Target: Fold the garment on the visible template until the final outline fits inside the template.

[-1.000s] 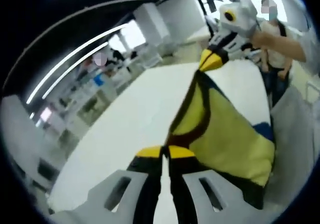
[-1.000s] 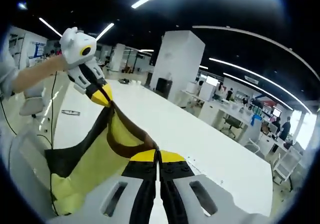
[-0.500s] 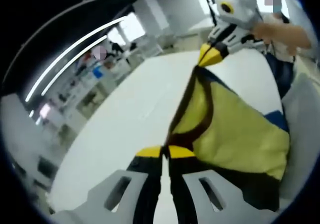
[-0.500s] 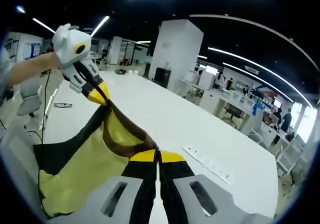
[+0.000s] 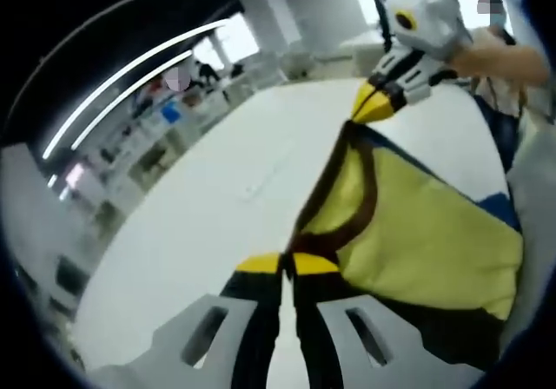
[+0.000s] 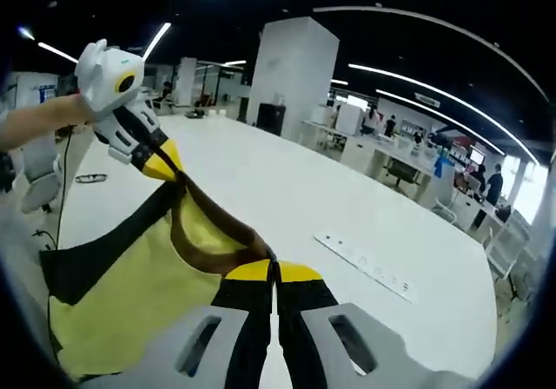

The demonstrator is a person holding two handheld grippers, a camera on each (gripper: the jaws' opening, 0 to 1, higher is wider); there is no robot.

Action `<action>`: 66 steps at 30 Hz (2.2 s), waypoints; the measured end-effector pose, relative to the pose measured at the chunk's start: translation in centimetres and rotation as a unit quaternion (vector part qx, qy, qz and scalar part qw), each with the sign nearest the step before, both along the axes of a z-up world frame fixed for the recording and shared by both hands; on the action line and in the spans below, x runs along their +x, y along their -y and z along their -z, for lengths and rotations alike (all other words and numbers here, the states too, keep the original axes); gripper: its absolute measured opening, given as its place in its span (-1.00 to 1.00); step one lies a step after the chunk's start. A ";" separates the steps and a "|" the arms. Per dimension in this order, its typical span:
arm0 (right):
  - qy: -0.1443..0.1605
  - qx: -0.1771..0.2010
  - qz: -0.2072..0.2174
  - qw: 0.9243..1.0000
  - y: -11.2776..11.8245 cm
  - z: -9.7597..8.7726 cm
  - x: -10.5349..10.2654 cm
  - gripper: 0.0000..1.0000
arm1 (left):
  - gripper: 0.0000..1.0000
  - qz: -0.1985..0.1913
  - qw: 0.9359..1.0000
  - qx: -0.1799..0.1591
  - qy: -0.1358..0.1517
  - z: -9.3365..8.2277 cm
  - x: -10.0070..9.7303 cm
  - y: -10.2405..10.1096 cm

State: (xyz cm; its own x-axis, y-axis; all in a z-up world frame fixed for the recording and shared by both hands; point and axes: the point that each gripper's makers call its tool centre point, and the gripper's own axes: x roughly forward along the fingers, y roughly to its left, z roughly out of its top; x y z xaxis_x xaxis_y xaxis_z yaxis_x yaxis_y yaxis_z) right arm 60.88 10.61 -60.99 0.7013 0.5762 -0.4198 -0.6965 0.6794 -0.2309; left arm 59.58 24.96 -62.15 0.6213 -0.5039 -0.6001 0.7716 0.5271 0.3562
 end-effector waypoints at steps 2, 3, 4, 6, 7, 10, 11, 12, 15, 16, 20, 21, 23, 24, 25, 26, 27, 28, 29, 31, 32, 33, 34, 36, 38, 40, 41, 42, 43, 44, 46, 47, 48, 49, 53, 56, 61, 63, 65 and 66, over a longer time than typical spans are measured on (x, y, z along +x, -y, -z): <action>-0.002 -0.007 0.004 1.000 0.1 0.6 0.9 -0.98 | -1.00 -0.002 1.000 0.002 -0.004 0.7 1.0 -0.2; -0.003 -0.008 0.004 1.000 0.1 0.8 1.0 -0.98 | -1.00 -0.003 1.000 0.003 -0.004 0.8 1.2 -0.3; -0.009 -0.008 0.007 1.000 0.0 1.3 1.3 -0.98 | -1.00 -0.003 1.000 0.009 -0.007 1.5 1.8 -0.4; -0.013 -0.010 0.009 1.000 0.0 2.0 1.6 -0.98 | -1.00 -0.004 1.000 0.018 -0.006 2.5 2.8 -0.3; -0.014 -0.011 0.010 1.000 0.0 2.2 1.7 -0.98 | -1.00 -0.004 1.000 0.019 -0.006 2.6 3.0 -0.3; -0.019 -0.018 0.016 1.000 0.4 4.1 3.4 -0.98 | -1.00 -0.009 1.000 0.020 0.000 4.0 3.9 -0.2; -0.020 -0.019 0.018 0.999 0.5 4.6 3.8 -0.98 | -1.00 -0.009 1.000 0.022 0.003 4.4 4.2 -0.1; -0.022 -0.021 0.021 0.999 0.5 5.0 4.1 -0.98 | -1.00 -0.014 1.000 0.023 0.004 4.6 4.4 -0.3; -0.024 -0.033 0.026 0.999 0.7 6.3 5.2 -0.97 | -1.00 -0.012 0.999 0.031 0.002 5.8 5.1 -0.2; -0.026 -0.036 0.026 0.999 0.7 6.6 5.5 -0.97 | -1.00 -0.016 0.999 0.035 0.001 6.3 5.6 -0.3; -0.037 -0.042 0.032 0.998 0.8 8.4 6.4 -0.97 | -1.00 -0.017 0.998 0.052 -0.011 8.1 6.8 -0.5; -0.040 -0.042 0.034 0.998 0.8 8.8 6.6 -0.97 | -1.00 -0.019 0.998 0.054 -0.014 8.4 6.9 -0.5; -0.042 -0.045 0.035 0.997 0.8 9.6 7.1 -0.97 | -1.00 -0.023 0.998 0.056 -0.020 9.2 7.6 -0.5; -0.046 -0.048 0.037 0.997 0.8 10.1 7.4 -0.97 | -1.00 -0.024 0.998 0.058 -0.022 9.7 7.9 -0.5; -0.049 -0.047 0.038 0.997 0.8 10.5 7.7 -0.97 | -1.00 -0.025 0.998 0.059 -0.024 10.0 8.1 -0.5; -0.052 -0.048 0.039 0.997 0.8 10.9 7.9 -0.97 | -1.00 -0.026 0.997 0.062 -0.026 10.6 8.4 -0.5; -0.055 -0.050 0.041 0.996 0.9 11.2 8.1 -0.97 | -1.00 -0.026 0.997 0.064 -0.028 10.9 8.5 -0.4; -0.057 -0.051 0.042 0.996 0.9 11.7 8.4 -0.97 | -1.00 -0.028 0.997 0.067 -0.028 11.0 8.6 -0.5; -0.058 -0.052 0.045 0.996 1.0 12.0 8.6 -0.97 | -1.00 -0.030 0.997 0.067 -0.026 11.2 8.7 -0.4; -0.058 -0.056 0.049 0.996 1.0 12.7 9.0 -0.97 | -1.00 -0.029 0.997 0.071 -0.022 11.6 9.1 -0.1; -0.060 -0.057 0.050 0.995 1.0 13.0 9.2 -0.97 | -1.00 -0.030 0.997 0.074 -0.021 11.9 9.2 0.0; -0.063 -0.059 0.051 0.995 1.1 13.5 9.5 -0.97 | -1.00 -0.030 0.996 0.077 -0.022 12.2 9.5 -0.1; -0.065 -0.060 0.052 0.995 1.1 13.9 9.7 -0.97 | -1.00 -0.033 0.996 0.078 -0.025 12.5 9.5 0.0; -0.064 -0.062 0.054 0.995 1.1 14.2 9.9 -0.97 | -1.00 -0.037 0.996 0.078 -0.030 12.9 9.6 0.1; -0.064 -0.061 0.054 0.995 1.0 14.3 10.1 -0.97 | -1.00 -0.036 0.996 0.078 -0.032 13.1 9.8 0.2; -0.064 -0.060 0.053 0.995 1.0 14.6 10.3 -0.97 | -0.99 -0.035 0.996 0.082 -0.031 13.4 9.9 0.1; -0.065 -0.061 0.053 0.995 1.0 14.8 10.4 -0.97 | -0.99 -0.036 0.995 0.082 -0.032 13.5 10.0 0.1; -0.067 -0.062 0.052 0.994 1.0 15.1 10.4 -0.97 | -0.98 -0.038 0.995 0.081 -0.034 13.8 10.0 0.0; -0.068 -0.064 0.052 0.994 1.0 15.3 10.5 -0.97 | -0.98 -0.038 0.995 0.082 -0.034 13.9 10.1 0.1; -0.070 -0.067 0.052 0.994 1.0 15.7 10.5 -0.96 | -0.98 -0.039 0.995 0.082 -0.035 14.1 10.1 0.2; -0.073 -0.071 0.050 0.994 1.0 16.2 10.5 -0.96 | -0.98 -0.036 0.995 0.090 -0.034 14.4 10.0 0.3; -0.073 -0.073 0.050 0.993 1.0 16.3 10.4 -0.96 | -0.97 -0.036 0.995 0.093 -0.031 14.6 9.9 0.3; -0.074 -0.077 0.048 0.993 1.0 16.4 10.4 -0.96 | -0.97 -0.036 0.994 0.095 -0.030 14.7 10.0 0.2; -0.074 -0.078 0.048 0.993 1.0 16.4 10.3 -0.96 | -0.97 -0.039 0.994 0.092 -0.030 14.9 10.0 0.2; -0.072 -0.073 0.050 0.993 1.0 16.6 10.5 -0.96 | -0.97 -0.038 0.995 0.090 -0.025 14.8 10.2 0.3; -0.073 -0.064 0.058 0.994 1.2 16.4 10.4 -0.87 | -0.91 -0.040 0.995 0.090 -0.023 14.6 10.4 0.2; -0.064 -0.043 0.063 0.995 1.4 15.0 10.7 -0.61 | -0.71 -0.055 0.996 0.059 -0.032 14.1 10.1 0.2; -0.061 -0.042 0.061 0.995 1.4 14.6 10.4 -0.55 | -0.55 -0.054 0.996 0.060 -0.031 13.7 10.0 0.1; -0.071 -0.034 0.054 0.995 0.9 14.4 9.9 -0.41 | -0.54 -0.060 0.996 0.041 -0.042 13.3 9.6 0.2; -0.072 -0.033 0.051 0.996 0.8 14.3 9.7 -0.36 | -0.52 -0.064 0.996 0.031 -0.054 13.3 9.4 0.3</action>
State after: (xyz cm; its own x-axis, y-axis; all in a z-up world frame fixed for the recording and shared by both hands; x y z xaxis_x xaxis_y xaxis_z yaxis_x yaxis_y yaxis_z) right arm 70.57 9.83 -75.31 0.6848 0.4727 -0.5547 -0.6538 0.7346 -0.1812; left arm 68.97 24.65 -75.44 0.6080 -0.3844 -0.6947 0.7348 0.6038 0.3090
